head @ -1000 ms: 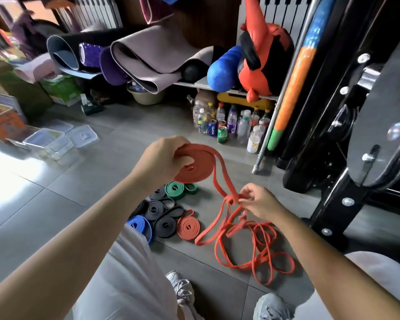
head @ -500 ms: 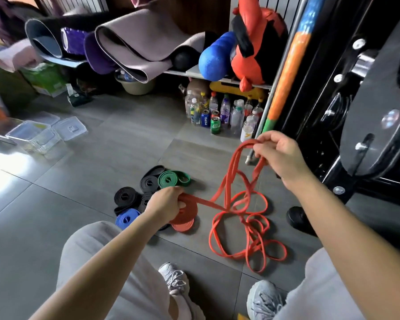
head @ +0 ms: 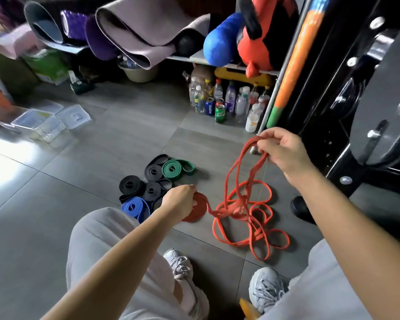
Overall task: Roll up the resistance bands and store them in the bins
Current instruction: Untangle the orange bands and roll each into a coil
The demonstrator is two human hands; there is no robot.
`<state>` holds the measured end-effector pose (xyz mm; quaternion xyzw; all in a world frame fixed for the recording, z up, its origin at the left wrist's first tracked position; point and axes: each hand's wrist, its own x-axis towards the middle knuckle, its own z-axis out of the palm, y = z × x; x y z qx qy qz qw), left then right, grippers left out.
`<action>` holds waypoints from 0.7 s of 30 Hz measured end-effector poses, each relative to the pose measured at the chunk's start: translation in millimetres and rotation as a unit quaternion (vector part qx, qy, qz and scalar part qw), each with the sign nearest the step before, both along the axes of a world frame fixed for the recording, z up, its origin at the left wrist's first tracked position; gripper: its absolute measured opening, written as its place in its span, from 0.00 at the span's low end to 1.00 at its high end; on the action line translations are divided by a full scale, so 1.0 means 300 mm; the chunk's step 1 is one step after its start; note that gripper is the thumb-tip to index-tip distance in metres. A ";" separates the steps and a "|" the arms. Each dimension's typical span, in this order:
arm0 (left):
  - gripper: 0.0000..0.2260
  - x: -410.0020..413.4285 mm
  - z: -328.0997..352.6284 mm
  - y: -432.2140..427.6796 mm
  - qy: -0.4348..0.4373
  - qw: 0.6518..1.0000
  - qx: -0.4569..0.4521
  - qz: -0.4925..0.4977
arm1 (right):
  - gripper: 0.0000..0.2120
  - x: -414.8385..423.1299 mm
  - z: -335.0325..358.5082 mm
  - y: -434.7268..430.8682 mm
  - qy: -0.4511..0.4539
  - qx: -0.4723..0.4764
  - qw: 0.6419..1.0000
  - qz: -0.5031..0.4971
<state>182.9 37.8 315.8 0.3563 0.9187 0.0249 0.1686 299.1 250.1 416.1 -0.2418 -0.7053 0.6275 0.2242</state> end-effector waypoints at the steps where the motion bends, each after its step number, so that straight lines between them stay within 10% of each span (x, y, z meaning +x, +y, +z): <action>1: 0.12 -0.002 -0.004 -0.004 0.000 1.000 -0.005 -0.002 | 0.08 0.003 0.015 0.004 0.016 -0.014 0.999 -0.033; 15: 0.18 -0.001 -0.040 -0.083 -0.035 0.998 0.037 0.043 | 0.04 0.017 -0.026 0.057 0.026 -0.040 0.974 -0.223; 21: 0.13 0.002 -0.015 -0.093 -0.023 0.995 0.092 0.038 | 0.22 0.032 -0.261 0.128 -0.303 0.049 0.949 -0.068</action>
